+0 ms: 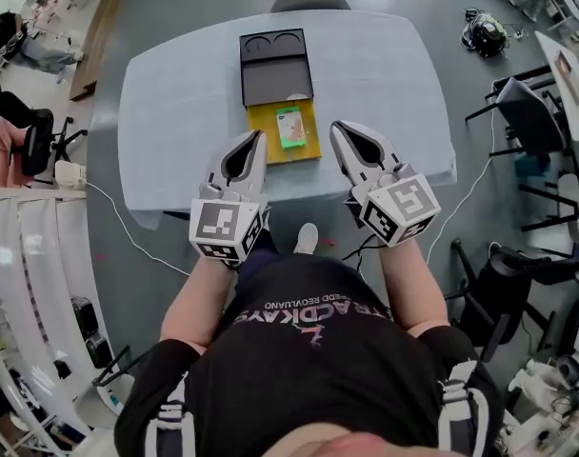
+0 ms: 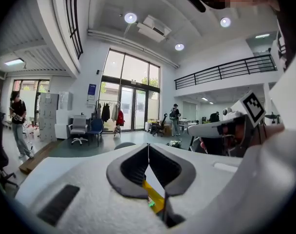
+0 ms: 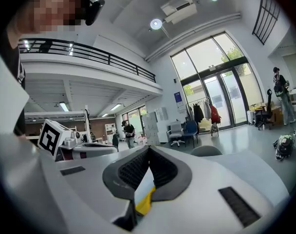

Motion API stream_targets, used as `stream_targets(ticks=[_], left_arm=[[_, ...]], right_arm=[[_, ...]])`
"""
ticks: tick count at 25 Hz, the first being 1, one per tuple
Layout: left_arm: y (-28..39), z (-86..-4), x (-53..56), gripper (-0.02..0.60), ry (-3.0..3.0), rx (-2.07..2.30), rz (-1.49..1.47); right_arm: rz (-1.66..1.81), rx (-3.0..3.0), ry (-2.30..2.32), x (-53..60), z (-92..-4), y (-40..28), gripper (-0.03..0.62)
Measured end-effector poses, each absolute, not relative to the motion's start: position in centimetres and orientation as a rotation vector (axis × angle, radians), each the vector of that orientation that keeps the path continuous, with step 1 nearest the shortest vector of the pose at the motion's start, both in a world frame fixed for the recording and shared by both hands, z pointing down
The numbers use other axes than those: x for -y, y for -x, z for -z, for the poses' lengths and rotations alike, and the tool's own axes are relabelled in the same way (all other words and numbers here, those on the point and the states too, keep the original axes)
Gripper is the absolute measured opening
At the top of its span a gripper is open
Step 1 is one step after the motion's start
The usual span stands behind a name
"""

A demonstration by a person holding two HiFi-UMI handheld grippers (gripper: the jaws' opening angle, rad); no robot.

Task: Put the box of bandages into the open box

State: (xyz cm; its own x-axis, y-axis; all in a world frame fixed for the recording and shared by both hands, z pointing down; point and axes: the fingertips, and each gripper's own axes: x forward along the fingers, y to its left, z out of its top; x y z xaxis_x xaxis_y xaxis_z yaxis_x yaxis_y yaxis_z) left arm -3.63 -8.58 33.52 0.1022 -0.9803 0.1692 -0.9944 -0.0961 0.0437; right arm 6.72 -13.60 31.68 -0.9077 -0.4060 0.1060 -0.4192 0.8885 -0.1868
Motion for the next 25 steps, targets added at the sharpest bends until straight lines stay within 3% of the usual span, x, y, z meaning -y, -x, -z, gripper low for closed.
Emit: stream_targets(ticks=[25], left_arm=[[8.3,-31.3,3.3,0.017,-2.398,1.799,-0.08]], right_arm=[[-0.271,2.931,-0.883,7.0,-30.9,-1.9,0.011]])
